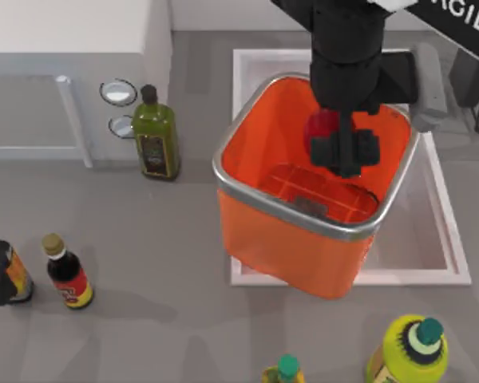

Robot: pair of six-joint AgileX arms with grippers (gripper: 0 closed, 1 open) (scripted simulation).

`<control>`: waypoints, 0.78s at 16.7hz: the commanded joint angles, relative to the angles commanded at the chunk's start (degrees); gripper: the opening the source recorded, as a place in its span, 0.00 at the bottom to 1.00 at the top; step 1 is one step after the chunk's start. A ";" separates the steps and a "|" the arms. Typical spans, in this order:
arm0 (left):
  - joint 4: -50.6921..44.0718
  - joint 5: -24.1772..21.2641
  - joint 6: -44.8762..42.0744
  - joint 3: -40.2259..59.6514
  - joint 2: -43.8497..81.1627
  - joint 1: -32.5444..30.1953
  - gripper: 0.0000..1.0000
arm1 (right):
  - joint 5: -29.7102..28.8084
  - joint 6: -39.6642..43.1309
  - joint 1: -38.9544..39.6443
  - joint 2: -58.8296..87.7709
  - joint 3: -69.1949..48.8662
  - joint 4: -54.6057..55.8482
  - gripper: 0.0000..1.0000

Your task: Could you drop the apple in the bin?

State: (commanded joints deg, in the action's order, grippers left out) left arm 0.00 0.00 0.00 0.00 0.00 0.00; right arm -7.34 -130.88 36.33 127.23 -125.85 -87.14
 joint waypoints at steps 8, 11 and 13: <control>0.00 0.00 0.00 0.00 0.00 0.00 1.00 | -0.50 0.43 -0.74 -0.79 4.68 3.17 0.00; 0.00 0.00 0.00 0.00 0.00 0.00 1.00 | -0.24 0.65 -0.68 -0.57 11.07 10.58 0.00; 0.00 0.00 0.00 0.00 0.00 0.00 1.00 | -0.05 0.68 -0.67 -0.40 14.81 14.55 0.00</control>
State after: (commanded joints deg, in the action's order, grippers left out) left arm 0.00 0.00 0.00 0.00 0.00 0.00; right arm -7.39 -130.20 35.65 126.83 -111.04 -72.59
